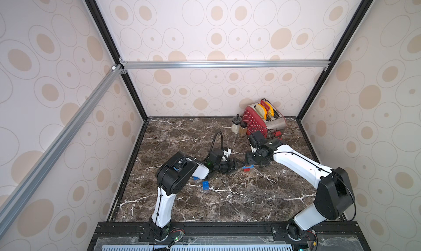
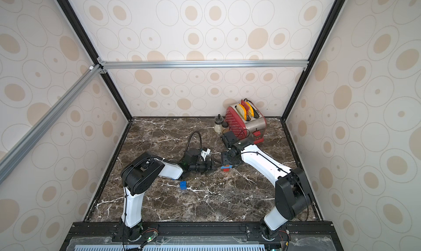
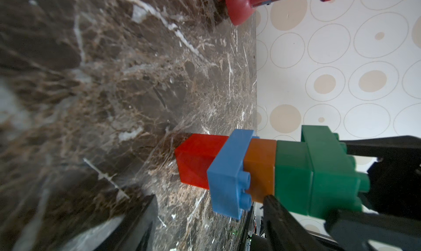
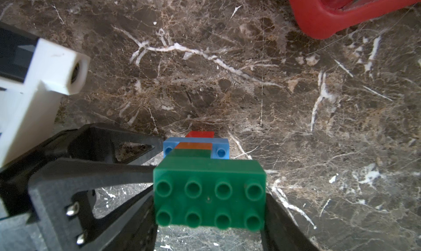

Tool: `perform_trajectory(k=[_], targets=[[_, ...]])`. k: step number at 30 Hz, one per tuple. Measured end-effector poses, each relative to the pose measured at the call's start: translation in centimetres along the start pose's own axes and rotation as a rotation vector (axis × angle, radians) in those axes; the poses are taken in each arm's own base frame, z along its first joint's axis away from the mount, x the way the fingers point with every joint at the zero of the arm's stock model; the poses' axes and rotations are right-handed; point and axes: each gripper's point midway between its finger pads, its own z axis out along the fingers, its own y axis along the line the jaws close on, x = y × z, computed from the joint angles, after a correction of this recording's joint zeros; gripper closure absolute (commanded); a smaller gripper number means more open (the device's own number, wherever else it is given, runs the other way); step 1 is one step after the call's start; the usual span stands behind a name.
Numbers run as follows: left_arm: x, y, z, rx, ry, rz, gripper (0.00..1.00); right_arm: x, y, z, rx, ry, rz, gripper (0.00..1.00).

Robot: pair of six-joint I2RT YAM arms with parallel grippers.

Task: Assemble the letter f with lego
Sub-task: Pick up the lego brick from the center of the board.

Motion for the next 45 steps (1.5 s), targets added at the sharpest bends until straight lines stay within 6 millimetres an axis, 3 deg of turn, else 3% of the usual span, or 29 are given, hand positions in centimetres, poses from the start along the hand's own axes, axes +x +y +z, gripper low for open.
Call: perform_trajectory(k=[7, 18, 29, 35, 45], targets=[[-0.9, -0.8, -1.8, -0.001, -0.032, 0.008, 0.2, 0.2, -0.1, -0.2, 0.007, 0.011, -0.007, 0.39], [-1.0, 0.5, -3.3, -0.057, -0.048, -0.008, 0.2, 1.1, -0.6, -0.8, 0.023, 0.048, -0.026, 0.39], [-0.5, 0.9, -4.5, -0.127, -0.037, 0.017, 0.16, 2.2, -0.9, -4.6, -0.023, 0.031, -0.045, 0.38], [-1.0, 1.3, -6.2, -0.169, -0.065, 0.038, 0.15, 3.9, -0.9, -5.2, -0.055, 0.068, -0.056, 0.38], [-0.9, 2.4, -6.7, -0.208, -0.063, 0.022, 0.15, 7.6, -1.1, -4.7, -0.083, 0.191, -0.069, 0.37]])
